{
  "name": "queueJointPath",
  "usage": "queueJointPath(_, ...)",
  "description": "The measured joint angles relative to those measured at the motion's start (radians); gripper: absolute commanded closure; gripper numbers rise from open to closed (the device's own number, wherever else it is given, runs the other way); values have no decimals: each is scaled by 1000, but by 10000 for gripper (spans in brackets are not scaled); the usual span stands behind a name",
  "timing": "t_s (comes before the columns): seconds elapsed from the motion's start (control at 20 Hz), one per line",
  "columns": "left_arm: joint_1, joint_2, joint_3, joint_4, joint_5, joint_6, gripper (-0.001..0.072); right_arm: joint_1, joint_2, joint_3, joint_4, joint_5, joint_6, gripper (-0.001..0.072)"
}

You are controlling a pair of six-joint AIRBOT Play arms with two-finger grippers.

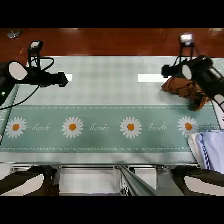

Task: Fold the shirts.

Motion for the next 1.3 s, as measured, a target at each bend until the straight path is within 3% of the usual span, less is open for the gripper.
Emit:
queueJointPath(0.2, 7, -14, 3, 30, 58, 22, 7, -161, -124, 123, -5, -18, 72, 87)
queueJointPath(0.45, 9, -57, 5, 37, 27, 27, 8, -290, -310, 223, 129, 111, 7, 104)
queueJointPath(0.5, 9, -70, 4, 37, 1, 27, 8, -302, -338, 230, 152, 149, -14, 197)
queueJointPath(0.55, 9, -82, 5, 37, -26, 29, 8, -311, -360, 236, 183, 186, -37, 573)
queueJointPath(0.6, 9, -93, 5, 37, -54, 29, 8, -317, -375, 241, 212, 217, -65, 688)
queueJointPath(0.9, 37, -59, 34, 29, -251, 34, 9, -327, -285, 346, 408, 353, -250, 688)
queueJointPath(1.3, 48, 406, -84, -106, -306, 40, 9, -245, 155, 510, 475, 290, -385, 689)
